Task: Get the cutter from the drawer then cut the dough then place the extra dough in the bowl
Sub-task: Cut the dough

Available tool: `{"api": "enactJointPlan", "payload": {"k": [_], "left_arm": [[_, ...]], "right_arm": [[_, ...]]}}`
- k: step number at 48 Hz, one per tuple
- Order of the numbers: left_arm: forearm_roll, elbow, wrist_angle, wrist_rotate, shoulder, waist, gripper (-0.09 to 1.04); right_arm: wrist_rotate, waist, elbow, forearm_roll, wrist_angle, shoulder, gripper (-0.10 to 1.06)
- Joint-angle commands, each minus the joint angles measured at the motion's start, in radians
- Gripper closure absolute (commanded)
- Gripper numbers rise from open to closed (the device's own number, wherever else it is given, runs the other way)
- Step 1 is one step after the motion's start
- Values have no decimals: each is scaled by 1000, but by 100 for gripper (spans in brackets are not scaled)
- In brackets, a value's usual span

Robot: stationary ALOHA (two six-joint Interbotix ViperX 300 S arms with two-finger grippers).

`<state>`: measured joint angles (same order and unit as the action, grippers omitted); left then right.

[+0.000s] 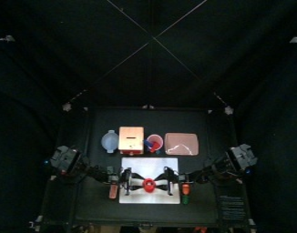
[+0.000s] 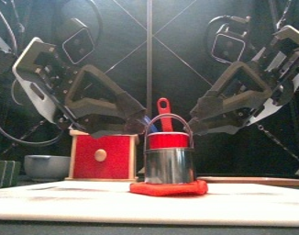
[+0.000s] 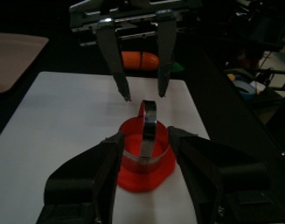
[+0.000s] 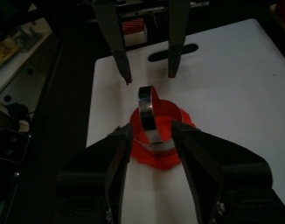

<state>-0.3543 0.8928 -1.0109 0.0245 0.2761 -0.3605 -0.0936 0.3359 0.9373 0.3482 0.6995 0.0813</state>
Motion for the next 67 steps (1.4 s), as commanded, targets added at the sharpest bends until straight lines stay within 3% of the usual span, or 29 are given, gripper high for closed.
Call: {"api": "enactJointPlan", "payload": {"k": [1, 57, 67], "left_arm": [[-2, -25, -9, 2, -2, -2, 12], [-23, -69, 40, 0, 51, 2, 22], [-26, -67, 40, 0, 51, 2, 22]], "right_arm": [[3, 2, -20, 2, 9, -14, 18], [2, 6, -52, 2, 2, 38, 20], [2, 6, -51, 0, -5, 40, 24]]}}
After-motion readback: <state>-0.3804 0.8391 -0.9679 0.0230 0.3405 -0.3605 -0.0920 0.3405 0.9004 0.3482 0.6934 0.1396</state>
